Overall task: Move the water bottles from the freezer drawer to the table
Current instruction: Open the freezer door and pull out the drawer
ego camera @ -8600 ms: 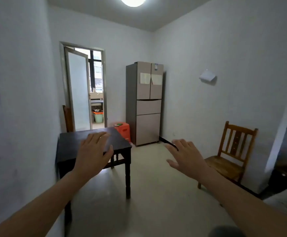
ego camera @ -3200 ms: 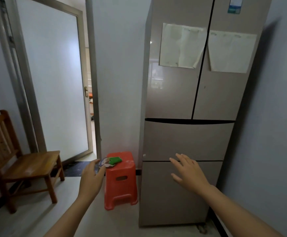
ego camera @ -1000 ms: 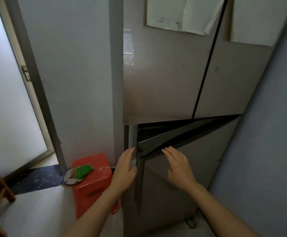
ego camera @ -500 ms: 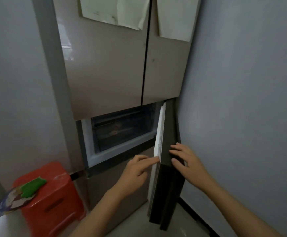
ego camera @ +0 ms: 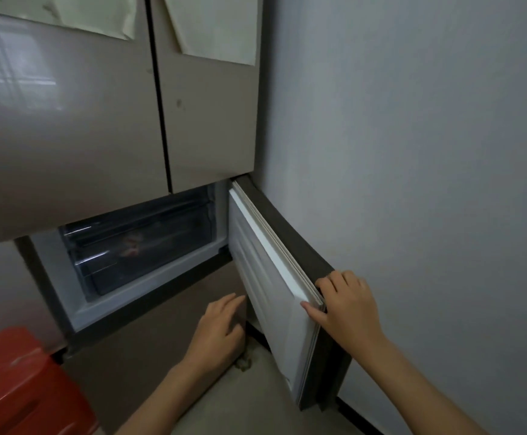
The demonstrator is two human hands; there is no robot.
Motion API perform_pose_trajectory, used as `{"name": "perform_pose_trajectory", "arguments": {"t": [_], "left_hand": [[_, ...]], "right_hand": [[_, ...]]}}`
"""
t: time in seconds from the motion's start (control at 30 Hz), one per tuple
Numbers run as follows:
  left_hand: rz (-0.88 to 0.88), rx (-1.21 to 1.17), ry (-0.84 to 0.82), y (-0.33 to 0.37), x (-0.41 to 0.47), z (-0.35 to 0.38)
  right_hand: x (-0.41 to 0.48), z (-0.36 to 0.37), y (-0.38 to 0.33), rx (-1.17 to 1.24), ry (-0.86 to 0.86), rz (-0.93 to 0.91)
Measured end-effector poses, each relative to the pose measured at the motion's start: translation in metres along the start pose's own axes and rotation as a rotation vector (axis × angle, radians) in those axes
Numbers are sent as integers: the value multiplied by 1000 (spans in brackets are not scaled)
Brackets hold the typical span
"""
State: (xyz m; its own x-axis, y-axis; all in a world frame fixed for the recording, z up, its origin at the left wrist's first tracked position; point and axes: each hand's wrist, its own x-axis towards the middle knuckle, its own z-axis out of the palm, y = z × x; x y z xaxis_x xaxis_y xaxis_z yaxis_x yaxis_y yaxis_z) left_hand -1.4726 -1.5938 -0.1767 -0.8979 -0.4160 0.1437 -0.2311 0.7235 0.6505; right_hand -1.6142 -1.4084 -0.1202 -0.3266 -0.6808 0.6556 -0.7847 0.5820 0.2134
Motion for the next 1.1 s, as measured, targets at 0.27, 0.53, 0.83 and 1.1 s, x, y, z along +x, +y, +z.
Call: {"name": "perform_pose_trajectory", "arguments": {"t": [0.27, 0.53, 0.83, 1.1], "left_hand": [[-87, 51, 133, 31, 52, 53], [-231, 183, 205, 37, 70, 85], [-351, 225, 261, 18, 75, 76], [-405, 222, 327, 16, 77, 66]], "right_hand": [[-17, 47, 100, -102, 13, 129], [-9, 91, 194, -98, -387, 354], [20, 116, 256, -182, -508, 389], [26, 117, 258, -150, -501, 375]]}}
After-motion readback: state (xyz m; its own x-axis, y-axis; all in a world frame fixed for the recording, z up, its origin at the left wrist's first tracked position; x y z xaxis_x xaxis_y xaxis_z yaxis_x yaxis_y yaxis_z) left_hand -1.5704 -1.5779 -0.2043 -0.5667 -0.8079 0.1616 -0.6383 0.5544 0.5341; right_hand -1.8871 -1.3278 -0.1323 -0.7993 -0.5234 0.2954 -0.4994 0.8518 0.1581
